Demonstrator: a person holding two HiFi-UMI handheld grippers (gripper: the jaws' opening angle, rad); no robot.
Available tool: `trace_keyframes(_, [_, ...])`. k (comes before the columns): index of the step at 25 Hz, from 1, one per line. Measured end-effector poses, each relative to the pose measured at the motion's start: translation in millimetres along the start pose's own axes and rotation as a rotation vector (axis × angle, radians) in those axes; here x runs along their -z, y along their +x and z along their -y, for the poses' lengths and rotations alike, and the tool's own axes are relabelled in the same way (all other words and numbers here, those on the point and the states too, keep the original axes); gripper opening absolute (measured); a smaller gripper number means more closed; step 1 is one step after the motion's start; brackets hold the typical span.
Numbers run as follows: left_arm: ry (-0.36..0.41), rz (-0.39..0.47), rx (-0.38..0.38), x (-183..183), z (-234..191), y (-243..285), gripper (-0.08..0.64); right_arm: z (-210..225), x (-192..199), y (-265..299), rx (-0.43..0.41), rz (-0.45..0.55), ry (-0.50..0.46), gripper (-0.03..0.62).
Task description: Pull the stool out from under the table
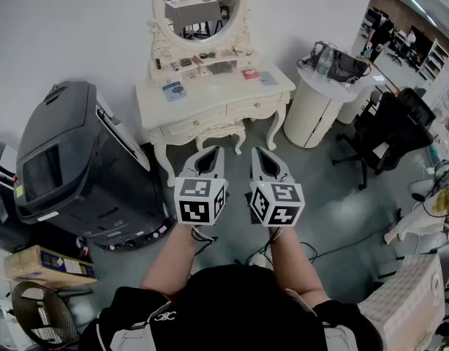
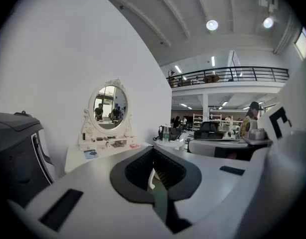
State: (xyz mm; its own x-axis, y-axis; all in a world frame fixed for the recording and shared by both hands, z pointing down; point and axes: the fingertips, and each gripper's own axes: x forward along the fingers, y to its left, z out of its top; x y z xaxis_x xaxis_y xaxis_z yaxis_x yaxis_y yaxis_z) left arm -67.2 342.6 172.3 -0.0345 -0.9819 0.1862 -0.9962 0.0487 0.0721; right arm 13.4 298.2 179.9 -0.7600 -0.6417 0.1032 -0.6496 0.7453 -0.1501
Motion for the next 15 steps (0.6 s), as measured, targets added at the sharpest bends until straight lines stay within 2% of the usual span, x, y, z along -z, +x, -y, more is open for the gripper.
trace_keyframes(5, [-0.037, -0.010, 0.039, 0.6, 6.3, 6.2, 0.003, 3.5, -3.0, -0.3, 0.012, 0.011, -0.006, 0.008])
trace_keyframes(15, [-0.021, -0.040, 0.029, 10.7, 6.6, 18.3, 0.003, 10.0, 1.5, 6.0, 0.009, -0.003, -0.001, 0.008])
